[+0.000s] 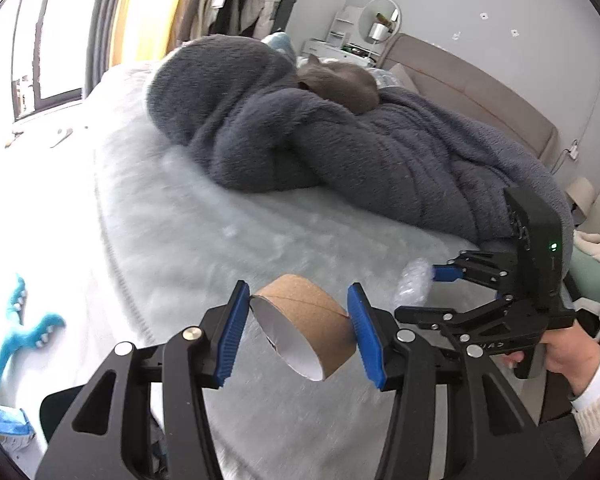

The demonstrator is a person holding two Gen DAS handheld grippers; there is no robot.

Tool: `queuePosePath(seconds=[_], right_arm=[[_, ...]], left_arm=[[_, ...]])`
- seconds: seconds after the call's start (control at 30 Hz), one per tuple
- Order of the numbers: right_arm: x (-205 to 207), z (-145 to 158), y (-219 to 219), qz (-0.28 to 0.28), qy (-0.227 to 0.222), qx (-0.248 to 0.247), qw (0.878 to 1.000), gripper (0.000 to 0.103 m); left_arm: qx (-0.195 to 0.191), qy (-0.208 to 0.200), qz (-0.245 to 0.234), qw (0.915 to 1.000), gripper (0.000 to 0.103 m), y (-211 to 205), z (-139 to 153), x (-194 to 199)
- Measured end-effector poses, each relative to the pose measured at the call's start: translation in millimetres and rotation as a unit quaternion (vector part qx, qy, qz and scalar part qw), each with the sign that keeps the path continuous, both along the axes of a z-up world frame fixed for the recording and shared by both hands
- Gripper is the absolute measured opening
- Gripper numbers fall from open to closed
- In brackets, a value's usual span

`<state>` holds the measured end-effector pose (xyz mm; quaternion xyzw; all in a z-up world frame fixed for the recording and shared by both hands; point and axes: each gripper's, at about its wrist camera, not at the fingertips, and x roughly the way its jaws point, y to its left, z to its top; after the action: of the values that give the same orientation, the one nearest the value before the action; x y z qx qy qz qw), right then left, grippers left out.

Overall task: Collect trash
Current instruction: 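Carry the tape core and bubble wrap over the black bin with both tools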

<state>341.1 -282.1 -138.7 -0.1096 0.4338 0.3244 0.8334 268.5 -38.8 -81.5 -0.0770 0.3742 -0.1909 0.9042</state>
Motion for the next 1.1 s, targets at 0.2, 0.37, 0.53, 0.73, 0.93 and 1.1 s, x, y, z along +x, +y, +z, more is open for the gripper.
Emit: queuePosePath(seconds=[0.2,0.37,0.53,0.73,0.93,1.1], right_arm=[[-14.5,5.8,14.2,-0.025,-0.003,0.004,1.000,0.062],[-27.0,11.4,24.0,-0.051,-0.001,0.016,0.999,0.062],[-39.2,20.2,34.6,-0.067,-0.010,0.017,0.998,0.062],[-44.5,23.9,61.2,-0.076,-0.013,0.025,0.997,0.062],[-52.6,36.3,94.0,-0.080,-0.038,0.029,0.996,0.062],[-54.4,47.0,115.5,-0.076,-0.043,0.054,0.995,0.062]], left_arm=[[0.024,-0.005,0.019,0.9995,0.054,13.0,3.3,-20.6],[0.037,-0.001,0.041,0.9985,0.054,31.8,2.2,-33.8],[0.052,0.000,0.065,0.9965,0.054,51.0,3.3,-43.2],[0.069,0.007,0.098,0.9928,0.054,78.4,1.1,-49.6],[0.083,0.028,0.120,0.9889,0.055,108.8,-10.7,-53.8],[0.094,0.056,0.135,0.9848,0.055,132.7,-28.6,-58.4]])
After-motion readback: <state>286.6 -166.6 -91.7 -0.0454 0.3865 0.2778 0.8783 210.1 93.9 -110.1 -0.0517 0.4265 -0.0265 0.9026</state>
